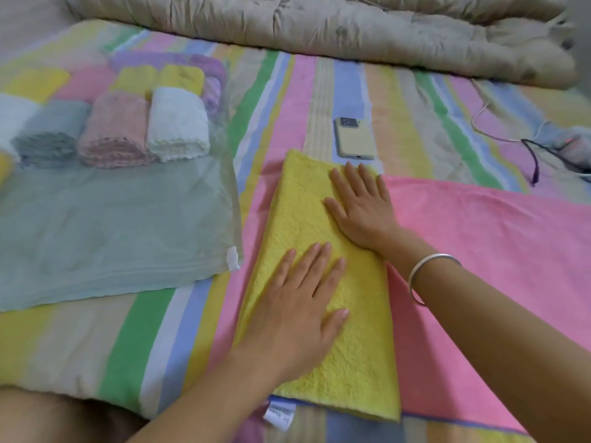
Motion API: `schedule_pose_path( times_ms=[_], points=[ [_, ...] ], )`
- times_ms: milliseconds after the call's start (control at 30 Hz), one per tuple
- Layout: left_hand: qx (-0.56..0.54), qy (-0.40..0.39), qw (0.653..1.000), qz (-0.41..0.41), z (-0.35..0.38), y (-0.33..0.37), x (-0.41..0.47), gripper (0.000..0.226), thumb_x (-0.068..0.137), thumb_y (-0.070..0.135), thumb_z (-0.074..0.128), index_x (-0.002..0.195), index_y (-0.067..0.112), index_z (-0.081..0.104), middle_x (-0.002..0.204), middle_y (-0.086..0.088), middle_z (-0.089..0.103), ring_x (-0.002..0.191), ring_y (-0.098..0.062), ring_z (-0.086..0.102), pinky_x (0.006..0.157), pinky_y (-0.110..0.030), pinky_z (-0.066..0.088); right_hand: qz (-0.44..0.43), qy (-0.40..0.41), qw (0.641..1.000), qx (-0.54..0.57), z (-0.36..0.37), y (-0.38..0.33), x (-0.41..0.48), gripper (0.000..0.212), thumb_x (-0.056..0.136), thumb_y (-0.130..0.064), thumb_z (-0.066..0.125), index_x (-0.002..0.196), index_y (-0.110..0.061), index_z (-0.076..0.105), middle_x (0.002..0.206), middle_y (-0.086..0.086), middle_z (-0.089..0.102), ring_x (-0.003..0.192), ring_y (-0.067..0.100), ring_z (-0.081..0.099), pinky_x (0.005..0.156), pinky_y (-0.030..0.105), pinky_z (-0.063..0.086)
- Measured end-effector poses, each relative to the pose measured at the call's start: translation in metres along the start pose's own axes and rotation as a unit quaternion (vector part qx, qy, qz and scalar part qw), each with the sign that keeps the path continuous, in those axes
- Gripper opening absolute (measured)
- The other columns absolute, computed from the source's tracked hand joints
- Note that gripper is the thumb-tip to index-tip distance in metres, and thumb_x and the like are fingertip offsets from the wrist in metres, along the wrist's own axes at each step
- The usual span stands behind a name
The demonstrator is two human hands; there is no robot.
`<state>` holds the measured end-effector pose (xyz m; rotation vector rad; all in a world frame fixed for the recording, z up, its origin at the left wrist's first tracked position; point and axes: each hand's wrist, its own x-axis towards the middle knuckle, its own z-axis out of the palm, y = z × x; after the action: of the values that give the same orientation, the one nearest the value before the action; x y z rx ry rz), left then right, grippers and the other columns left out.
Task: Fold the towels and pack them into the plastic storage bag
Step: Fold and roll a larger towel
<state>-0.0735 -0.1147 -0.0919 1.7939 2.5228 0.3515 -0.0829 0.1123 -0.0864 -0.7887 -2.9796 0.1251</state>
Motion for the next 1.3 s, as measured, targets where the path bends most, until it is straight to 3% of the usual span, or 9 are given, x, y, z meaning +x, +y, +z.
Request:
schedule_pose_path(
  times_ms=[200,300,400,633,733,833,967,1067,1300],
  points=[
    [-0.096,0.074,0.992,0.025,-0.001,-0.003,-0.004,0.051,0.099,0.038,0.031,0.147,0.023,0.039,0.158,0.002,0.028,0.148,-0.01,0.013,0.121,-0.041,0.013,-0.1,0.035,0.992,0.069,-0.012,0.015,-0.092,0.059,0.092,-0.042,0.025,0.148,-0.024,0.036,0.158,0.006,0.025,0.147,0.03,0.017,0.113,0.053,0.028],
    [-0.276,0.178,0.944,0.006,-0.003,-0.007,-0.006,0.03,0.091,0.012,0.048,0.111,0.019,0.069,0.125,0.007,0.063,0.127,-0.008,0.05,0.111,-0.039,0.034,-0.188,0.053,0.976,0.097,-0.017,0.023,-0.153,0.058,0.085,-0.013,0.038,0.141,-0.024,0.048,0.154,0.001,0.035,0.145,0.025,0.027,0.108,0.048,0.038],
    [-0.338,0.238,0.91,-0.033,-0.014,-0.01,-0.011,0.027,0.089,-0.001,0.049,0.093,0.015,0.071,0.1,0.01,0.069,0.104,-0.007,0.062,0.092,-0.03,0.048,-0.257,0.048,0.96,0.102,-0.021,0.023,-0.199,0.059,0.083,-0.009,0.045,0.14,-0.023,0.049,0.152,-0.004,0.037,0.144,0.019,0.03,0.11,0.045,0.034],
    [-0.36,0.152,0.92,-0.04,-0.032,0.0,-0.04,0.021,0.095,0.033,0.052,0.094,0.023,0.071,0.09,0.016,0.071,0.093,-0.001,0.066,0.085,-0.031,0.052,-0.348,0.065,0.931,0.09,-0.024,0.006,-0.214,0.043,0.092,-0.022,0.049,0.134,-0.014,0.056,0.145,-0.003,0.049,0.139,0.014,0.038,0.113,0.04,0.033],
    [-0.275,0.096,0.956,-0.001,-0.036,-0.001,-0.055,0.056,0.076,0.075,0.051,0.108,0.032,0.068,0.108,0.03,0.062,0.113,0.021,0.045,0.11,-0.016,0.03,-0.274,0.069,0.936,0.21,-0.023,-0.001,-0.214,0.043,0.087,-0.014,0.055,0.129,-0.017,0.057,0.132,-0.006,0.06,0.128,0.01,0.051,0.105,0.034,0.043],
    [-0.153,0.062,0.985,0.053,-0.034,-0.003,-0.062,0.074,0.066,0.078,0.06,0.127,0.036,0.053,0.127,0.021,0.058,0.123,0.005,0.047,0.115,-0.024,0.027,-0.169,0.083,0.93,0.315,-0.027,-0.006,-0.213,0.025,0.095,-0.03,0.045,0.118,-0.027,0.055,0.104,-0.007,0.069,0.094,0.016,0.068,0.077,0.041,0.052],
    [-0.187,0.132,0.973,-0.001,-0.038,-0.012,-0.064,0.051,0.069,0.02,0.061,0.116,0.037,0.054,0.107,0.016,0.067,0.097,-0.009,0.064,0.083,-0.02,0.047,-0.131,0.108,0.909,0.381,-0.035,-0.007,-0.208,0.025,0.098,-0.044,0.039,0.102,-0.025,0.056,0.084,-0.009,0.064,0.075,0.016,0.063,0.068,0.04,0.05],
    [-0.311,0.193,0.929,-0.048,-0.053,-0.021,-0.068,0.032,0.071,0.024,0.058,0.101,0.036,0.06,0.083,0.017,0.068,0.072,-0.003,0.063,0.065,-0.017,0.047,-0.127,0.119,0.886,0.43,-0.044,-0.005,-0.211,0.016,0.097,-0.035,0.042,0.093,-0.029,0.057,0.082,-0.021,0.058,0.073,-0.002,0.053,0.066,0.018,0.043],
    [-0.397,0.203,0.895,-0.025,-0.068,-0.012,-0.067,0.012,0.081,0.043,0.064,0.092,0.046,0.068,0.078,0.018,0.07,0.069,-0.001,0.063,0.063,-0.015,0.047,-0.029,0.078,0.804,0.589,-0.06,-0.006,-0.221,0.015,0.094,-0.03,0.057,0.095,-0.032,0.071,0.087,-0.015,0.071,0.079,-0.005,0.059,0.07,0.014,0.048]
  ],
)
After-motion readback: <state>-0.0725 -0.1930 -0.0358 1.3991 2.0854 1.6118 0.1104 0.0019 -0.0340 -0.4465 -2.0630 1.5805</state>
